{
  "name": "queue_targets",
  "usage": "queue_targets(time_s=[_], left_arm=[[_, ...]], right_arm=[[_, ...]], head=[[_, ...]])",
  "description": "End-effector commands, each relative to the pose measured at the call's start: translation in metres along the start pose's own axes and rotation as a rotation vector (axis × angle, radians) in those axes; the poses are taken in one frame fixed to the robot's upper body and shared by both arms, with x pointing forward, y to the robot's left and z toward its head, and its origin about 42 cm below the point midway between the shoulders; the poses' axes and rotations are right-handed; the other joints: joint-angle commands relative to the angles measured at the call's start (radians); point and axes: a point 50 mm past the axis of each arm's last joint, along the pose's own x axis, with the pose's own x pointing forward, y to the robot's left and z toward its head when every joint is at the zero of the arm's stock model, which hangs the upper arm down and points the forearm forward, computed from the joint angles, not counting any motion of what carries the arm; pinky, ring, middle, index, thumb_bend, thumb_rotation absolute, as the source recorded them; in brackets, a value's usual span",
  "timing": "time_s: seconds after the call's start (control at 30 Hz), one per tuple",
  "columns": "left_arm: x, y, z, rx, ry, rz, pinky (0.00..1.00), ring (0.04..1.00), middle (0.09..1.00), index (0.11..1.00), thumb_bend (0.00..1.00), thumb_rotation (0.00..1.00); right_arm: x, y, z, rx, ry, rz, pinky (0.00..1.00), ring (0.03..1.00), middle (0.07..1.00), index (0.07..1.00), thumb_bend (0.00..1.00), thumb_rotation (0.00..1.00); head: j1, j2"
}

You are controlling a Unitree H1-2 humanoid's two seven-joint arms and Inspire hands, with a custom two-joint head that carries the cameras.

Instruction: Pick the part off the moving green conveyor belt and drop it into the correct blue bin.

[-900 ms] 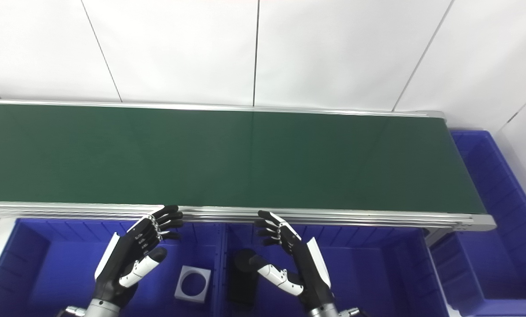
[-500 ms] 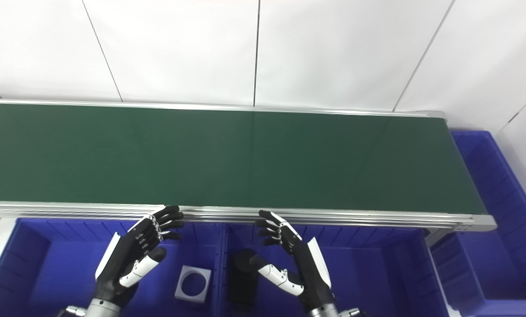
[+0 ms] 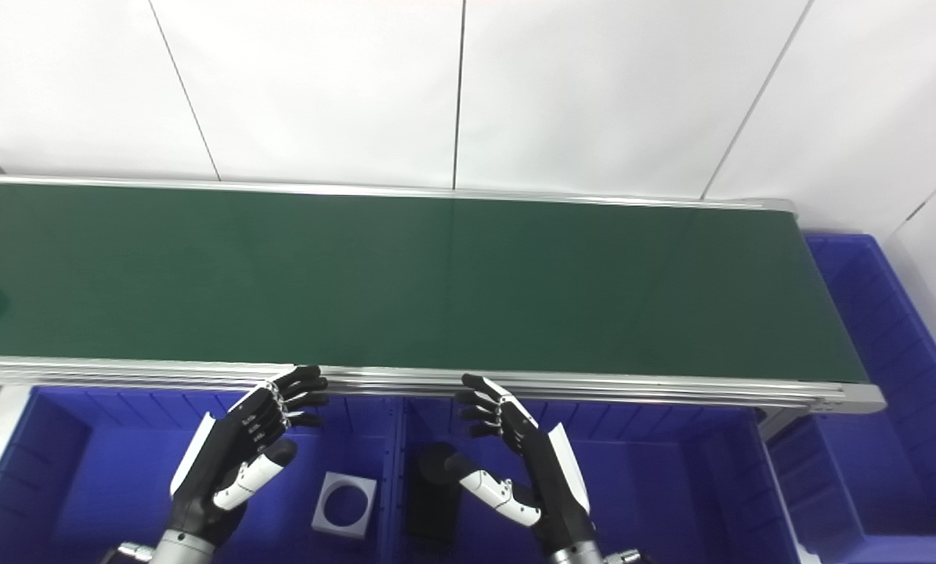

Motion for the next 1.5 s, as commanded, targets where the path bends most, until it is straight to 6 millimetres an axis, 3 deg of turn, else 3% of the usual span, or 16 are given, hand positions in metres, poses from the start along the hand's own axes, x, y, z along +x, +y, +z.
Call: queue_targets(time_s=[0.0, 0.7, 0.93, 1.27, 1.47], left_arm=[[0.006, 0.001, 0.008, 0.015, -0.052, -0.013, 0.65, 0.743, 0.781, 0.788, 0.87, 0.66], [0.006, 0.0, 0.007, 0.023, -0.052, -0.019, 0.63, 0.726, 0.775, 0.788, 0.86, 0.66], [0.008, -0.001, 0.003, 0.018, -0.049, -0.017, 0.63, 0.724, 0.768, 0.784, 0.87, 0.66], [0.011, -0.009, -0.009, 0.013, -0.054, -0.03, 0.64, 0.716, 0.756, 0.769, 0.84, 0.62], [0.013, -0.012, -0.016, 0.014, -0.052, -0.03, 0.63, 0.707, 0.746, 0.757, 0.82, 0.61]], right_arm=[[0.006, 0.0, 0.009, 0.006, -0.066, -0.015, 0.66, 0.735, 0.786, 0.843, 0.63, 0.63], [0.005, -0.001, 0.008, 0.008, -0.059, -0.016, 0.66, 0.737, 0.788, 0.846, 0.63, 0.63], [0.006, -0.003, 0.005, 0.003, -0.06, -0.014, 0.66, 0.736, 0.79, 0.847, 0.61, 0.62], [0.005, -0.01, -0.004, 0.004, -0.053, -0.018, 0.66, 0.736, 0.787, 0.847, 0.6, 0.63], [0.006, -0.012, -0.009, 0.0, -0.044, -0.019, 0.66, 0.736, 0.782, 0.849, 0.58, 0.62]], head=[[0.003, -0.001], [0.018, -0.004], [0.064, -0.025], [0.172, -0.096], [0.187, -0.131]])
